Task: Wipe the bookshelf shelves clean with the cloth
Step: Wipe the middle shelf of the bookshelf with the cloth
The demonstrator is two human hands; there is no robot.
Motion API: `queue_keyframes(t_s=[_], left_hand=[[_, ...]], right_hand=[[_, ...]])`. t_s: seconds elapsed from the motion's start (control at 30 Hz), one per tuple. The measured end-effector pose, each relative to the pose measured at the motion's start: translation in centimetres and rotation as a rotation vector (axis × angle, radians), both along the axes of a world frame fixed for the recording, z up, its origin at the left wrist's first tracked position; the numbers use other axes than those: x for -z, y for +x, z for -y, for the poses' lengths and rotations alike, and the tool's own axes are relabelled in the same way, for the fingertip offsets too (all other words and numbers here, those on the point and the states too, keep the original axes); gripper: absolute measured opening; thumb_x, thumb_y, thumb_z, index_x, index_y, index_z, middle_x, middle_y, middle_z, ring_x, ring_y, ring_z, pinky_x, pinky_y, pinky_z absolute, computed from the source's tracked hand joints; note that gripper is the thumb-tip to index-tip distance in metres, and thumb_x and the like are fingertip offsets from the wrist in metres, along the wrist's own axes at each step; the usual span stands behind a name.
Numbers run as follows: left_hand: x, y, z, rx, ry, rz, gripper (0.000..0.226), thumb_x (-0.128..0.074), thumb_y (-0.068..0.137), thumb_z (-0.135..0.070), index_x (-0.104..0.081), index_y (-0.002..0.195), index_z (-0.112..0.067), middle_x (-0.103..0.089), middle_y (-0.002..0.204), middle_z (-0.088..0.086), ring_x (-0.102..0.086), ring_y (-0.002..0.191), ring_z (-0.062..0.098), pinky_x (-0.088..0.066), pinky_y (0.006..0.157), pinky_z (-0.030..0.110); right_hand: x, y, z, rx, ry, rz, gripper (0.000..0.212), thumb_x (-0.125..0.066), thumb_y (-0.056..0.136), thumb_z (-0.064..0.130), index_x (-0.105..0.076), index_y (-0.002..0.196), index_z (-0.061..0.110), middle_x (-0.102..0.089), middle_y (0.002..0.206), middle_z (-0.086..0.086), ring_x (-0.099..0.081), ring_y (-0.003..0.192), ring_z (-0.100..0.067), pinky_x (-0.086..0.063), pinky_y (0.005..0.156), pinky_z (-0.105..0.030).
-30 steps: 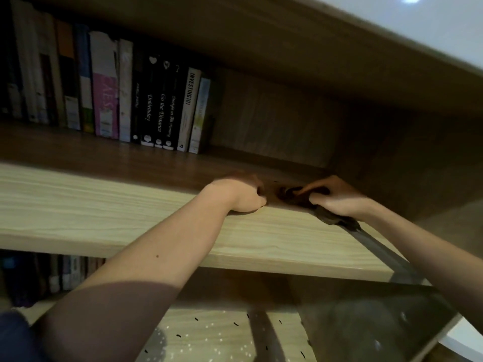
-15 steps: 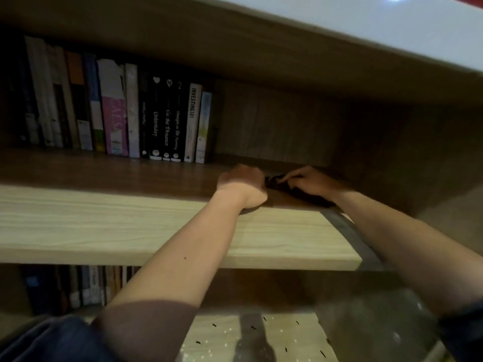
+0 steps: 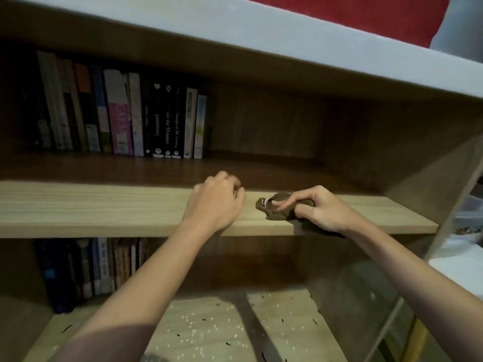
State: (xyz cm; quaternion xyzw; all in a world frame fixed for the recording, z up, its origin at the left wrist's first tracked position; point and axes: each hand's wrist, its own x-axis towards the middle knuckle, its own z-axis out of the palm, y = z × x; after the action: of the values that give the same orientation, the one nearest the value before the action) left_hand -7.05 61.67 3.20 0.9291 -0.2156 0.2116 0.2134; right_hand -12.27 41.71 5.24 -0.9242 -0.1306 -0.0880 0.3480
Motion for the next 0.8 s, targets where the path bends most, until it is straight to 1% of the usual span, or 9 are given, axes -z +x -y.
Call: queue_keyframes(t_s=[0.07, 0.13, 0.27, 0.37, 0.43, 0.5, 0.6, 0.73, 0.8], left_hand=[[0.0, 0.2, 0.2, 0.017, 0.041, -0.026, 0.040, -0.036, 0.095, -0.034, -0.053, 0.127, -0.017, -0.048, 0.134, 0.002, -0.048, 0.119, 0.022, -0.035, 0.100, 0.041], [0.0, 0.3, 0.4, 0.016, 0.074, -0.059, 0.041, -0.035, 0.095, -0.034, -0.053, 0.127, -0.016, -0.047, 0.135, 0.004, -0.046, 0.121, 0.024, -0.034, 0.100, 0.042], [0.6, 0.8, -0.1, 0.022, 0.079, -0.121, 0.040, -0.033, 0.095, -0.033, -0.055, 0.124, -0.016, -0.049, 0.134, 0.006, -0.047, 0.120, 0.027, -0.034, 0.099, 0.041], [0.4, 0.8, 0.0, 0.018, 0.049, -0.115, 0.038, -0.036, 0.095, -0.033, -0.057, 0.121, -0.016, -0.053, 0.130, 0.006, -0.050, 0.116, 0.027, -0.034, 0.099, 0.042], [0.4, 0.6, -0.1, 0.017, 0.034, -0.116, 0.037, -0.036, 0.095, -0.032, -0.057, 0.120, -0.016, -0.054, 0.129, 0.006, -0.051, 0.116, 0.026, -0.034, 0.100, 0.041], [0.4, 0.5, -0.2, 0.018, 0.013, -0.118, 0.036, -0.036, 0.095, -0.031, -0.057, 0.121, -0.016, -0.054, 0.130, 0.005, -0.051, 0.116, 0.026, -0.035, 0.100, 0.040], [0.5, 0.4, -0.2, 0.020, 0.009, -0.115, 0.036, -0.035, 0.095, -0.031, -0.057, 0.120, -0.017, -0.054, 0.129, 0.004, -0.051, 0.114, 0.025, -0.036, 0.099, 0.040], [0.4, 0.3, -0.2, 0.026, -0.032, -0.158, 0.034, -0.036, 0.095, -0.031, -0.059, 0.116, -0.017, -0.058, 0.123, 0.006, -0.054, 0.109, 0.026, -0.044, 0.094, 0.039], [0.5, 0.2, -0.1, 0.025, -0.023, -0.151, 0.035, -0.036, 0.094, -0.030, -0.060, 0.117, -0.016, -0.057, 0.125, 0.007, -0.053, 0.110, 0.026, -0.044, 0.094, 0.040]], right_hand=[[0.4, -1.6, -0.9, 0.019, 0.009, 0.044, 0.036, -0.050, 0.080, 0.002, -0.074, 0.078, 0.029, -0.069, 0.105, 0.009, -0.061, 0.103, -0.005, -0.047, 0.095, -0.031], [0.7, -3.3, -1.5, 0.015, 0.046, 0.065, 0.036, -0.049, 0.081, -0.002, -0.074, 0.079, 0.024, -0.071, 0.101, 0.010, -0.061, 0.102, -0.005, -0.047, 0.093, -0.027], [0.3, -6.4, -1.7, 0.041, 0.144, 0.221, 0.037, -0.049, 0.082, -0.003, -0.072, 0.076, 0.026, -0.071, 0.079, 0.013, -0.063, 0.081, -0.002, -0.048, 0.072, -0.014], [-1.7, -5.1, -0.3, 0.243, 0.205, 0.415, 0.030, -0.049, 0.085, 0.003, -0.070, 0.081, 0.023, -0.069, 0.083, 0.002, -0.060, 0.073, -0.004, -0.047, 0.063, -0.015], [-2.0, -2.9, 0.0, 0.361, 0.064, 0.353, 0.024, -0.049, 0.087, 0.010, -0.070, 0.089, 0.022, -0.068, 0.087, -0.003, -0.058, 0.069, -0.006, -0.045, 0.059, -0.015], [-0.8, -1.1, -0.8, 0.411, -0.041, 0.207, 0.020, -0.051, 0.088, 0.015, -0.070, 0.094, 0.020, -0.068, 0.084, -0.003, -0.057, 0.062, -0.003, -0.044, 0.052, -0.015], [1.7, -2.2, -3.8, 0.397, -0.110, 0.226, 0.019, -0.052, 0.088, 0.017, -0.069, 0.093, 0.022, -0.068, 0.087, 0.001, -0.061, 0.071, -0.008, -0.049, 0.061, -0.025], [3.1, -7.2, -6.6, 0.215, 0.053, 0.333, 0.023, -0.053, 0.084, 0.007, -0.069, 0.085, 0.022, -0.068, 0.088, 0.005, -0.061, 0.082, -0.012, -0.048, 0.071, -0.026], [2.3, -7.3, -5.6, 0.239, 0.133, 0.411, 0.023, -0.052, 0.084, 0.004, -0.069, 0.084, 0.020, -0.068, 0.086, 0.003, -0.062, 0.085, -0.012, -0.049, 0.075, -0.025]])
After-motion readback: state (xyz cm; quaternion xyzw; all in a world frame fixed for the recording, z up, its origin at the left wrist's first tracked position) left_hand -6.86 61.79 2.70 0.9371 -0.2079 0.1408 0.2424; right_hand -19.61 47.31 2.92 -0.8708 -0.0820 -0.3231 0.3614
